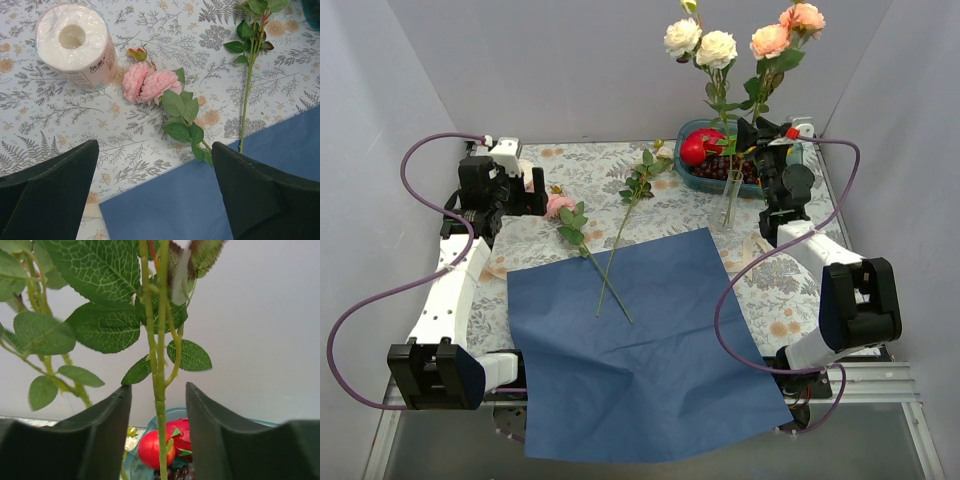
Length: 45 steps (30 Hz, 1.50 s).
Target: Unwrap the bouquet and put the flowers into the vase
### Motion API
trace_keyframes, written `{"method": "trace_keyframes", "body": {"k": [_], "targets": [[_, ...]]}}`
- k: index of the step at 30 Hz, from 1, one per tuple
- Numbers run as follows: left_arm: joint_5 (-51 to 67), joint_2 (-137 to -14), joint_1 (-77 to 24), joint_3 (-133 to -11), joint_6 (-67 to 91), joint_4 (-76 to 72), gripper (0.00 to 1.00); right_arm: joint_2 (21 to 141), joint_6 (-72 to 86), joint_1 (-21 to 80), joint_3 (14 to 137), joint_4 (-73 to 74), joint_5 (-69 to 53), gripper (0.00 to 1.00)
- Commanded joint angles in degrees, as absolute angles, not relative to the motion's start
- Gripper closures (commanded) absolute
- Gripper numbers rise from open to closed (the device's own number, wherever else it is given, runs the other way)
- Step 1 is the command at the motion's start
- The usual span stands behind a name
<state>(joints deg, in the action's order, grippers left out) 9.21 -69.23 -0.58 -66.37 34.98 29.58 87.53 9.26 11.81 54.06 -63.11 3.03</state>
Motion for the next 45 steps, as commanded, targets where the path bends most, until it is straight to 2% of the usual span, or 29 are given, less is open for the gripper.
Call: {"method": "trace_keyframes", "body": {"k": [1,3,6,12,16,22,28,34,38,45], "targets": [[9.23,-68.2,-0.44,-68.91,35.42,29.44,0.02,82.1,8.45,13.18,52.21,-66.97,4.13,0.4],[9.31,-68.03,-0.44,-69.17,35.59,29.62,0.02,80.69,7.82,14.15,50.72,-66.71,4.66,0.29],[9.49,-67.33,-0.44,-69.17,35.86,29.53,0.02,78.14,6.86,15.03,49.22,-65.66,5.01,0.23],[9.32,-66.45,-0.44,-69.52,36.3,30.06,0.02,71.2,4.75,18.19,49.13,-55.39,10.89,0.17],[9.14,-66.44,-0.44,-71.01,36.83,31.02,0.02,65.93,3.08,23.46,52.21,-37.5,21.76,0.14],[9.58,-66.1,-0.44,-71.72,37.35,31.64,0.02,61.36,9.48,28.56,52.12,-18.5,33.11,0.11],[9.49,-64.34,-0.35,-71.02,37.0,31.9,0.02,56.08,19.06,29.97,52.03,-0.65,37.79,0.09],[10.2,-63.54,-0.35,-71.1,37.35,32.17,0.02,54.93,21.0,29.88,52.2,7.45,37.45,0.07],[10.28,-63.02,-0.35,-71.54,37.53,32.43,0.02,54.67,21.19,31.46,53.35,10.73,29.81,0.07],[10.28,-63.02,-0.35,-71.72,37.44,32.96,0.02,57.11,16.36,48.67,47.73,4.06,25.23,0.07]]}}
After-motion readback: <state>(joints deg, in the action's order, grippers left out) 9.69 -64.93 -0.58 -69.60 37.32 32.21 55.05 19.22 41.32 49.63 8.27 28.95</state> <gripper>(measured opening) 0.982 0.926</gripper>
